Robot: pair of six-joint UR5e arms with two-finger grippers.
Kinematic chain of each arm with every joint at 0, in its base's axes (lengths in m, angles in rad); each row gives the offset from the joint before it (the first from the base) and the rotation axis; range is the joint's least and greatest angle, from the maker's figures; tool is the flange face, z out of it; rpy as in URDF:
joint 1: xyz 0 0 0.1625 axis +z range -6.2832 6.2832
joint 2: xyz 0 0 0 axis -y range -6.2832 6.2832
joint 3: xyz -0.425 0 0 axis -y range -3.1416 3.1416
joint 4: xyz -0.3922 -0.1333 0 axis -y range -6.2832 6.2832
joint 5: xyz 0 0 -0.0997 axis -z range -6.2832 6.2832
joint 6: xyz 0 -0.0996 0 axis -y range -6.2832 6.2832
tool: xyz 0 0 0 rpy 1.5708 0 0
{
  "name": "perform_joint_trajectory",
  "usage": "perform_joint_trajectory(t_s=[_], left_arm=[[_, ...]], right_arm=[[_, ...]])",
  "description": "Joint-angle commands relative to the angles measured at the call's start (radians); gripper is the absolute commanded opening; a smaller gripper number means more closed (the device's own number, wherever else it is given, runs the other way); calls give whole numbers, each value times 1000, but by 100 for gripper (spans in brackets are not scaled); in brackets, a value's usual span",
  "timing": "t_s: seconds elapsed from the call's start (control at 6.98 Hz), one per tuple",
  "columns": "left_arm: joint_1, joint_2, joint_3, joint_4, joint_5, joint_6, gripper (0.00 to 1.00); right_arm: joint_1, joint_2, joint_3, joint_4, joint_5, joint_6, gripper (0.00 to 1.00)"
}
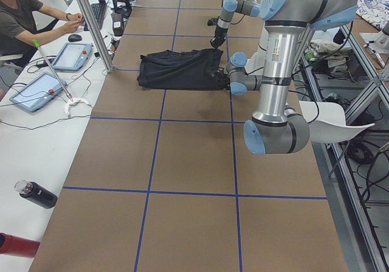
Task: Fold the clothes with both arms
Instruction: 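Grasp both near corners of the folded shirt with both grippers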
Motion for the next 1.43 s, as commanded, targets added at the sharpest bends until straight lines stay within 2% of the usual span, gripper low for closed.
perform_joint_trajectory(t_s=[0.0, 0.14, 0.43, 0.72, 1.0, 1.29], left_arm=[[-1, -1, -2, 0, 2, -9, 0], [-7, 1, -25, 0, -2, -17, 0], [-10, 56, -134, 3, -7, -16, 0], [-8, 79, -168, 6, -4, -19, 0], [22, 107, -233, 12, 1, -57, 0], [56, 124, -325, 49, 4, -88, 0]], right_arm=[[0, -1, -3, 1, 1, -2, 0], [0, 0, -3, 1, 1, -2, 0], [0, 0, 0, 1, 3, -2, 0], [2, -3, 15, 1, 3, -2, 0], [-17, -51, 128, 1, 12, -2, 0], [-26, -67, 202, 1, 97, 0, 0]])
